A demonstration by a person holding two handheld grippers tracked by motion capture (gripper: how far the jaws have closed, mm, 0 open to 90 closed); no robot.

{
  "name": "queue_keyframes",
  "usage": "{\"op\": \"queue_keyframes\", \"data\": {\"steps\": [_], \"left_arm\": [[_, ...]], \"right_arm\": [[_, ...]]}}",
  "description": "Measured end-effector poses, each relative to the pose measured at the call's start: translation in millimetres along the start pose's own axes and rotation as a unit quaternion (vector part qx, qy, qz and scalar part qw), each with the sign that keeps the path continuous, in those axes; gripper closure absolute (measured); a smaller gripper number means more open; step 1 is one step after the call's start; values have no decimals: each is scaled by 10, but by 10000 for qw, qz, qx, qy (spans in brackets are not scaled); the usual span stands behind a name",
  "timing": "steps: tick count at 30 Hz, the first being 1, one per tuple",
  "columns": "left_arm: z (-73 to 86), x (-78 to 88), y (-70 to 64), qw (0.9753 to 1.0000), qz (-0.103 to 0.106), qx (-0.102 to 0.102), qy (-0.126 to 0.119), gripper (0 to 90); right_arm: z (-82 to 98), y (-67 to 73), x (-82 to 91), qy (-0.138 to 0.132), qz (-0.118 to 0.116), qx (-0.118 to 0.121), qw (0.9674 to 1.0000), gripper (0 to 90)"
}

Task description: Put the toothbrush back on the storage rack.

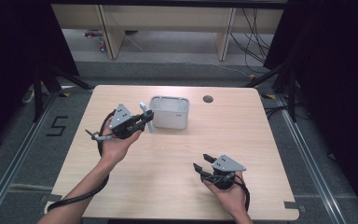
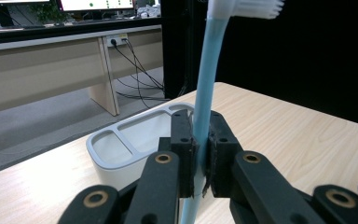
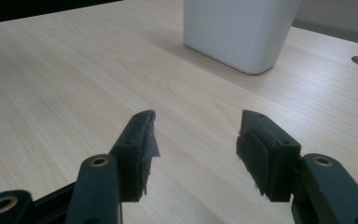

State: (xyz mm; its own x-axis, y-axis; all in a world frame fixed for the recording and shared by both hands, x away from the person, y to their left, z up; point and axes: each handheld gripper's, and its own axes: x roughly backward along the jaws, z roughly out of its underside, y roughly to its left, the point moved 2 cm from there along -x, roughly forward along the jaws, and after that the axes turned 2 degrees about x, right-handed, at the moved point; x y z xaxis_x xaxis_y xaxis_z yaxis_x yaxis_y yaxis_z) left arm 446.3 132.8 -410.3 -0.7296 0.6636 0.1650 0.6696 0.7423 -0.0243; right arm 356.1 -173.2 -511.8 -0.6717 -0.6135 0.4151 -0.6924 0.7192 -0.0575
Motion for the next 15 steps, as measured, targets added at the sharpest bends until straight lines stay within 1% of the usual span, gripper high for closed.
{"op": "queue_keyframes", "data": {"steps": [2,4,5,7,8,9,10,11,12,13,14,15], "left_arm": [[-13,-10,6,10000,-7,-5,-1,831],[-30,-24,16,10000,-14,-23,-27,831],[-37,-28,22,10000,-23,-39,-24,831],[-49,-37,34,10000,-40,-46,-37,831],[-55,-41,41,10000,-46,-57,-44,831],[-61,-45,49,10000,-51,-64,-46,831],[-65,-49,52,10000,-56,-57,-54,831],[-72,-51,61,9999,-60,-78,-45,832],[-79,-63,63,9999,-61,-46,-82,831],[-84,-64,73,9999,-63,-72,-66,831],[-87,-68,75,9999,-67,-61,-80,831],[-91,-76,77,9999,-70,-48,-102,831]], "right_arm": [[0,-13,0,-71,77,72,9999,465],[3,-14,3,-72,78,65,9999,464],[6,-9,7,-56,79,18,10000,464],[11,-12,9,-54,88,16,9999,464],[16,0,8,-27,32,-79,10000,464],[12,-27,7,-114,153,91,9998,464],[19,-1,12,-32,83,-122,9999,464],[18,-2,13,-32,75,-117,9999,464],[18,-2,17,-29,70,-127,9999,464],[17,-16,14,-90,110,-38,9999,464],[17,-16,14,-92,106,-39,9999,464],[19,-8,17,-57,86,-95,9999,464]]}}
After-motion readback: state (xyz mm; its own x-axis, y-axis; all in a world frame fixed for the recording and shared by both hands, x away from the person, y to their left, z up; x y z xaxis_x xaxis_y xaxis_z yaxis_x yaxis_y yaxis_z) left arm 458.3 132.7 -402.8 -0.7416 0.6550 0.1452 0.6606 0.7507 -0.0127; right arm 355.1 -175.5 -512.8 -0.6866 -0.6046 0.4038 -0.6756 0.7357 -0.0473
